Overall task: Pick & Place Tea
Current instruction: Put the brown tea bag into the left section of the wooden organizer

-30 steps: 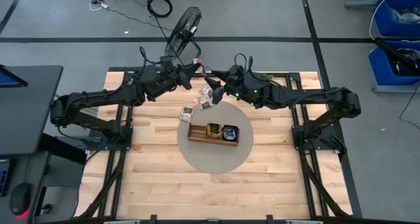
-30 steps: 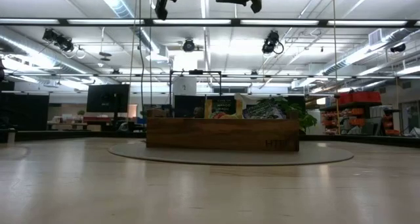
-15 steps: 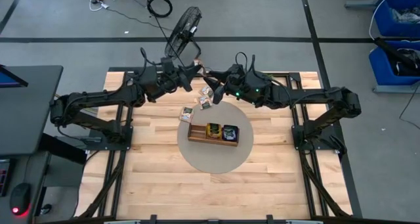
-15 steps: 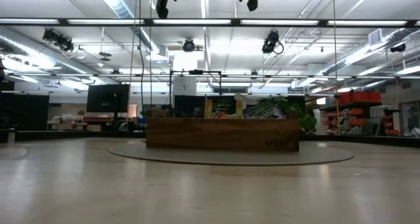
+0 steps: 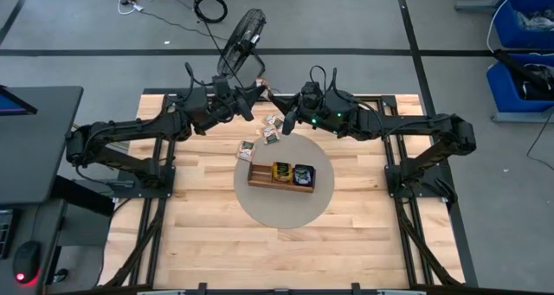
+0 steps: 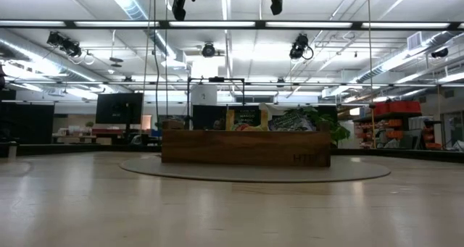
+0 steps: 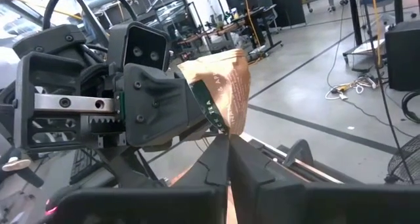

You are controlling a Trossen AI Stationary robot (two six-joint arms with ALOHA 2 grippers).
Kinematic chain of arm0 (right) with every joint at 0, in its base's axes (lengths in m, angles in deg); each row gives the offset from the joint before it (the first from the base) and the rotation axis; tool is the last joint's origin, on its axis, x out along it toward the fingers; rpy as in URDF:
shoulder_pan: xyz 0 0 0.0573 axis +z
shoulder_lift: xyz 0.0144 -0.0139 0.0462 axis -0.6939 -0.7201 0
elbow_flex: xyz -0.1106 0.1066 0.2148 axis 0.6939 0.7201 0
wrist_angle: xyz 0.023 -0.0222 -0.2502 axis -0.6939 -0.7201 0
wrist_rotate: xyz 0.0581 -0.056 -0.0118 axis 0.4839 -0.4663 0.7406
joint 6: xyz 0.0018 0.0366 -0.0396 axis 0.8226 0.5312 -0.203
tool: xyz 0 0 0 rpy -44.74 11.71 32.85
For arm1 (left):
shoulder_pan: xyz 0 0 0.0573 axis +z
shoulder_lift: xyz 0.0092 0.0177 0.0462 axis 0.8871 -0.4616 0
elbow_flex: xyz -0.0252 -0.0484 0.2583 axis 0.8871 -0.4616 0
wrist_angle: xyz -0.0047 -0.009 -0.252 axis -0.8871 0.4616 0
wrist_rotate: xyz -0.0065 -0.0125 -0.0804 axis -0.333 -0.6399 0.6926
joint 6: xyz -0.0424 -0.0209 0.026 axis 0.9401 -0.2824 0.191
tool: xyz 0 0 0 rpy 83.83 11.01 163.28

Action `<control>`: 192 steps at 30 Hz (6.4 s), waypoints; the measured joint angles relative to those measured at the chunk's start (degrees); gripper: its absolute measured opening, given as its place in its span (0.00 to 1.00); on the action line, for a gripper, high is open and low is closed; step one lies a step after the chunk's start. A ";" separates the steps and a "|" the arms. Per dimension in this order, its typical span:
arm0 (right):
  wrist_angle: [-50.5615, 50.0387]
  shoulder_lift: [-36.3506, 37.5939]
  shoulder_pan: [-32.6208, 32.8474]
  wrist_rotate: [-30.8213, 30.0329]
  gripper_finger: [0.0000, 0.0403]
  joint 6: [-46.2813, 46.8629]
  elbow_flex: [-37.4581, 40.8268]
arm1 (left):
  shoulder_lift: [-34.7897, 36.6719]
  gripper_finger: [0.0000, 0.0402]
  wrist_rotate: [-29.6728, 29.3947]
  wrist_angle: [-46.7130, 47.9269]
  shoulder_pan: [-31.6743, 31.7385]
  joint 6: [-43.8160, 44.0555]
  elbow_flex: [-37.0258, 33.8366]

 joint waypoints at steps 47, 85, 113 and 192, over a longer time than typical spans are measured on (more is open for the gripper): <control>-37.78 10.73 -5.33 33.09 0.00 -1.18 -0.04 | -1.78 0.64 26.49 33.48 -2.15 -39.23 15.37; -39.69 10.73 -5.33 33.99 0.00 -4.02 0.00 | -16.09 0.02 30.66 41.72 -2.51 -40.29 27.39; -37.20 19.51 -6.91 27.91 0.58 -4.85 0.04 | -4.51 0.00 13.23 23.32 -4.45 -25.08 25.55; -15.62 12.10 -5.14 41.93 0.31 1.81 0.07 | 1.09 0.00 17.55 -6.79 -1.97 -22.01 4.35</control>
